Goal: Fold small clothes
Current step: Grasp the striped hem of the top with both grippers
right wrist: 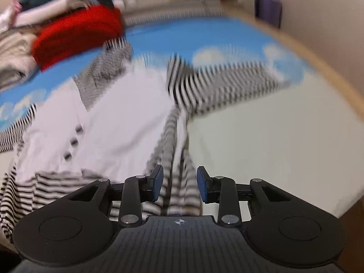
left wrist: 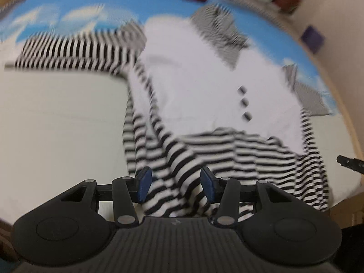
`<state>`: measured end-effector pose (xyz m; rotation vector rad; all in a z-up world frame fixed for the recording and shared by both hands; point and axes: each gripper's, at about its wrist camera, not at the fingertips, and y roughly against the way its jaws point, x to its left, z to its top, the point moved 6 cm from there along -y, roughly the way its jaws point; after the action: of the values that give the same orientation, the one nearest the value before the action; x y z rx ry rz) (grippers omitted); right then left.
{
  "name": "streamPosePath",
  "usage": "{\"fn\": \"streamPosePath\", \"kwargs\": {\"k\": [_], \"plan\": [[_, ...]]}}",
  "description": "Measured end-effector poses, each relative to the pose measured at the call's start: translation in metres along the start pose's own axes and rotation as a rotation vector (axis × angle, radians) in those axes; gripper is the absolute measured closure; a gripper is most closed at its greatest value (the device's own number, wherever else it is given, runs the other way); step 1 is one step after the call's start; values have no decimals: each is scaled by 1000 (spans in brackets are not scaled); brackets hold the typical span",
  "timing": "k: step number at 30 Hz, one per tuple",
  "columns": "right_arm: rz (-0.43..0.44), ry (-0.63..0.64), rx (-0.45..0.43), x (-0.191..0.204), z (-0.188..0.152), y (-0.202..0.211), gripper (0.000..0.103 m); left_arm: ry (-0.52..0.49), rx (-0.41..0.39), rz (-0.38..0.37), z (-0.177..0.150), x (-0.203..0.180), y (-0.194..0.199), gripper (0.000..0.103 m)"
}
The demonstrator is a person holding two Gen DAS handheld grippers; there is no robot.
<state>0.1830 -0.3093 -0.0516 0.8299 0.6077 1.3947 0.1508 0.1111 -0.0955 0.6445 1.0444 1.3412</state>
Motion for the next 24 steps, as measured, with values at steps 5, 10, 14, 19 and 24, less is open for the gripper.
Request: {"fn": "streamPosePath", "kwargs": {"k": [5, 10, 14, 19, 24], "plan": [[8, 25, 138, 16, -15, -28, 69, 52, 89, 48, -2, 15, -25, 58], [-16, 108, 247, 23, -35, -45, 62, 50, 158, 84, -12, 18, -42, 65], [-17, 147, 312, 23, -48, -53, 57, 40, 194, 93, -20, 16, -53, 66], [-52, 147, 297, 15, -51, -49, 97, -33, 178, 87, -31, 11, -45, 100], [-9, 49, 166, -7, -38, -19, 102, 15, 129, 73, -42, 35, -12, 100]]}}
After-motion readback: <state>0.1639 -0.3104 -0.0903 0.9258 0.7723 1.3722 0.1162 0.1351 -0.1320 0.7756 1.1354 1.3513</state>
